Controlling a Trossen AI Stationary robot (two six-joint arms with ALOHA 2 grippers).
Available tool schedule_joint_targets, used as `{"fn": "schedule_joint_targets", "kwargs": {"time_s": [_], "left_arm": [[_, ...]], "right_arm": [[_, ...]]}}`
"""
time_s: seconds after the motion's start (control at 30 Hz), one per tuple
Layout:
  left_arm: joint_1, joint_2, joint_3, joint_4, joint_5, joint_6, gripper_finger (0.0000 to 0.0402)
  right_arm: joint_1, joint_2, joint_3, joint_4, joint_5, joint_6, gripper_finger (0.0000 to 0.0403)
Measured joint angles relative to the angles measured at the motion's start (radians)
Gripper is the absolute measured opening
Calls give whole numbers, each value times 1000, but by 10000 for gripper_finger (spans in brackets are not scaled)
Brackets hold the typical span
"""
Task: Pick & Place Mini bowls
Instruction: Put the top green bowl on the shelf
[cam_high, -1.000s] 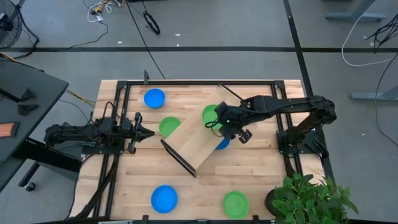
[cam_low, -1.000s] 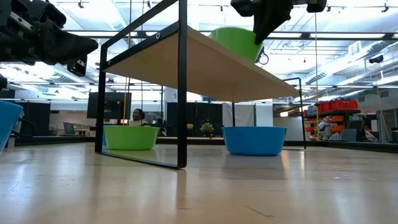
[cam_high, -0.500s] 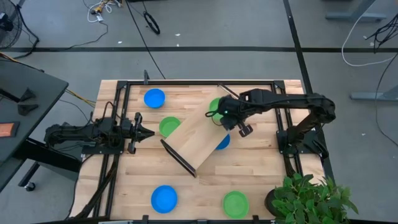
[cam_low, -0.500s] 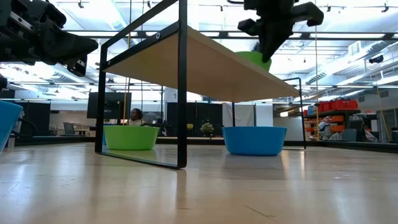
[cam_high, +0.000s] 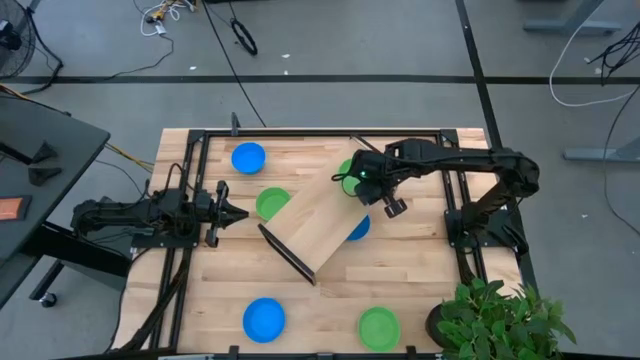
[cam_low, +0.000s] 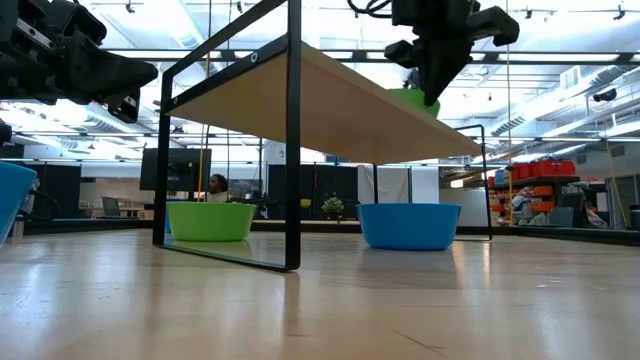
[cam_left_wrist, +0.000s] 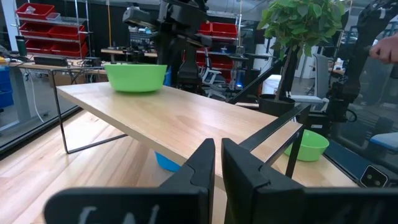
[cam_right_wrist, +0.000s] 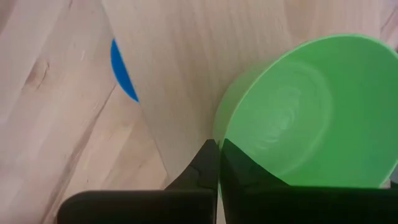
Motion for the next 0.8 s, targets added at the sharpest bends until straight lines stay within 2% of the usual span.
{"fn": "schedule_joint_targets", "kwargs": {"time_s": [0.8], "left_arm": [[0,0,0,0,0,0,32]], "right_arm": [[-8,13,0,-35,4,53,2]]}}
